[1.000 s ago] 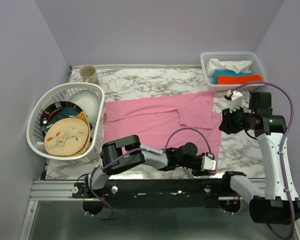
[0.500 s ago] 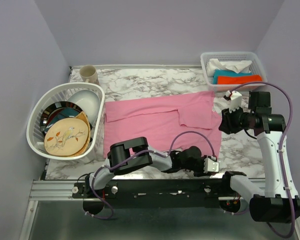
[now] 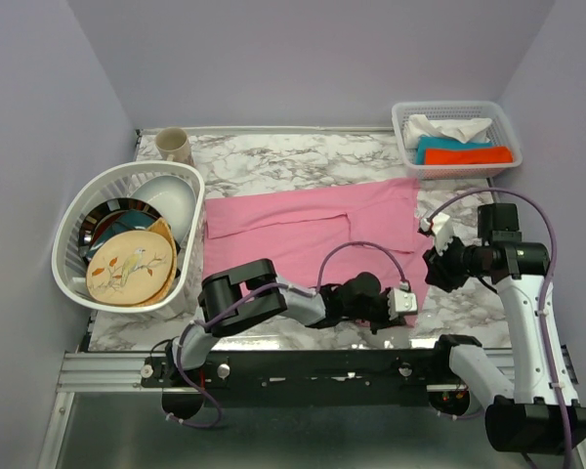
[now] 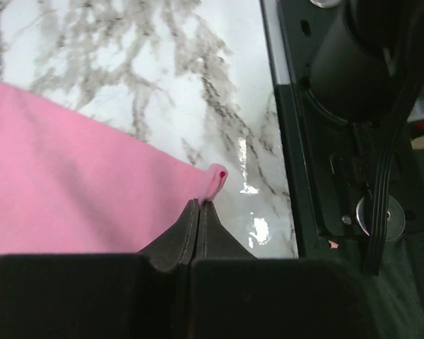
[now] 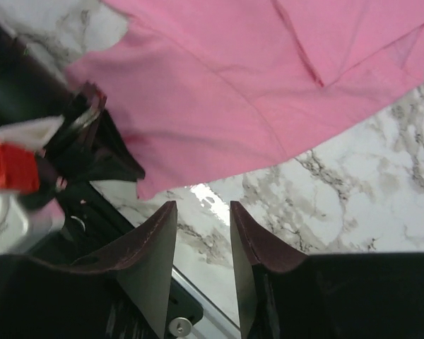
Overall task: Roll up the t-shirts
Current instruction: Fold the T-shirt at the center of the board.
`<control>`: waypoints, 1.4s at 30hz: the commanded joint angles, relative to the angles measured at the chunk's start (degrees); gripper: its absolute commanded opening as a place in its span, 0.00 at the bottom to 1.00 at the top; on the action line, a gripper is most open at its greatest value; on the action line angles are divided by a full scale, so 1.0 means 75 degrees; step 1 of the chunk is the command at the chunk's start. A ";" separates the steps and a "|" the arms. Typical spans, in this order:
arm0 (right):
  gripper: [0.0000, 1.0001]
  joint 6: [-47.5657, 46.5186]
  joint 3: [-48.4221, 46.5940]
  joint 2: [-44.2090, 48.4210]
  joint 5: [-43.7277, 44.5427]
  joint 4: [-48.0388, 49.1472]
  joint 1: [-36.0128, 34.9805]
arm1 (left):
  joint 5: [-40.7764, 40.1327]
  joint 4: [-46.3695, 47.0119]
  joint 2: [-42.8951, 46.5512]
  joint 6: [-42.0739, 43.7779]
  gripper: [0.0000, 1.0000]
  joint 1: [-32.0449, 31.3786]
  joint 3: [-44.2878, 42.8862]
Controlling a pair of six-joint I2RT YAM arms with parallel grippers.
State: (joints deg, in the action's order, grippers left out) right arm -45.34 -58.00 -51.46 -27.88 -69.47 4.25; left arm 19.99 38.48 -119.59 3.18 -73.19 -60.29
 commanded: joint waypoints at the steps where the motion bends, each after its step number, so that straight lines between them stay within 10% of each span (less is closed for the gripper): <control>1: 0.48 -0.1488 0.0315 -0.0343 -0.0839 -0.1280 0.0043 | 0.0907 0.0435 0.0640 -0.1862 0.00 0.0628 0.0070; 10: 0.52 -0.2591 0.1076 -0.1282 -0.0901 -0.1508 0.0043 | 0.1589 0.1760 0.0032 -0.4324 0.00 0.0946 -0.0667; 42: 0.51 -0.3845 -0.0388 -0.1365 -0.1054 -0.2385 0.0043 | 0.1741 0.2791 -0.0086 -0.5146 0.00 0.1262 -0.0281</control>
State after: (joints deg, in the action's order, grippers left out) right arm -70.02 -59.48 -62.52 -35.46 -77.60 4.93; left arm 31.97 55.20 -120.18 -31.00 -64.42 -63.61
